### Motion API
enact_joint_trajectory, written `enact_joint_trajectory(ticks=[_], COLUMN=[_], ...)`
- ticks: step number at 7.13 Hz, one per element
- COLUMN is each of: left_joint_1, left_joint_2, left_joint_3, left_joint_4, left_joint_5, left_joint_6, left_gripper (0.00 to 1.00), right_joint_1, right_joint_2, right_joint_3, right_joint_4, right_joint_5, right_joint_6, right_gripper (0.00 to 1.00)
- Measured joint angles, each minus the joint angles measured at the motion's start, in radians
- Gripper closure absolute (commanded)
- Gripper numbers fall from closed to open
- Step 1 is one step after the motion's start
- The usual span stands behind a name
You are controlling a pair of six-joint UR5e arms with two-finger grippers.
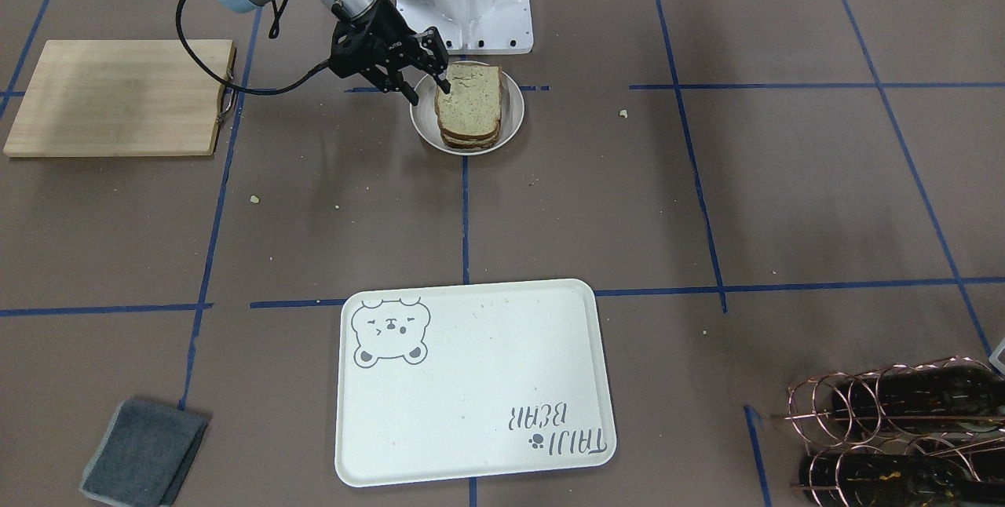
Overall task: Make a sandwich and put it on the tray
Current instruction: 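Open the right gripper and withdraw it away from the plate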
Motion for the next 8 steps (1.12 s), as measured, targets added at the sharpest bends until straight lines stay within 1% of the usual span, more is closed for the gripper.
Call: enact_joint_trajectory(ticks=[1, 2, 3, 4, 5, 6, 7, 8], left_joint_1=[0.000, 0.004, 0.014, 0.022, 0.027, 0.035, 0.072, 0.153], left_joint_2=[-0.026, -0.071, -0.141, -0.227, -0.300, -0.341, -0.361, -0.370], left_joint_3=[-0.020, -0.048, -0.064, -0.066, -0.060, -0.055, -0.069, -0.097], left_joint_4=[-0.002, -0.006, -0.012, -0.034, -0.103, -0.196, -0.266, -0.329], left_joint_5=[0.003, 0.005, 0.003, 0.003, 0.002, -0.006, -0.022, -0.027], left_joint_6=[0.000, -0.001, -0.004, -0.010, -0.022, -0.089, -0.232, -0.392], left_gripper=[0.00, 0.00, 0.00, 0.00, 0.00, 0.00, 0.00, 0.00], right_joint_1=[0.114, 0.235, 0.334, 0.425, 0.520, 0.619, 0.724, 0.824], right_joint_2=[-0.002, -0.010, -0.036, -0.087, -0.154, -0.235, -0.320, -0.400], right_joint_3=[0.019, 0.024, 0.026, 0.027, 0.028, 0.028, 0.027, 0.023], right_joint_4=[-0.121, -0.219, -0.285, -0.317, -0.327, -0.326, -0.328, -0.332], right_joint_5=[0.115, 0.223, 0.294, 0.352, 0.414, 0.473, 0.524, 0.567], right_joint_6=[-0.032, -0.119, -0.249, -0.395, -0.544, -0.704, -0.881, -1.047], right_gripper=[0.00, 0.00, 0.00, 0.00, 0.00, 0.00, 0.00, 0.00])
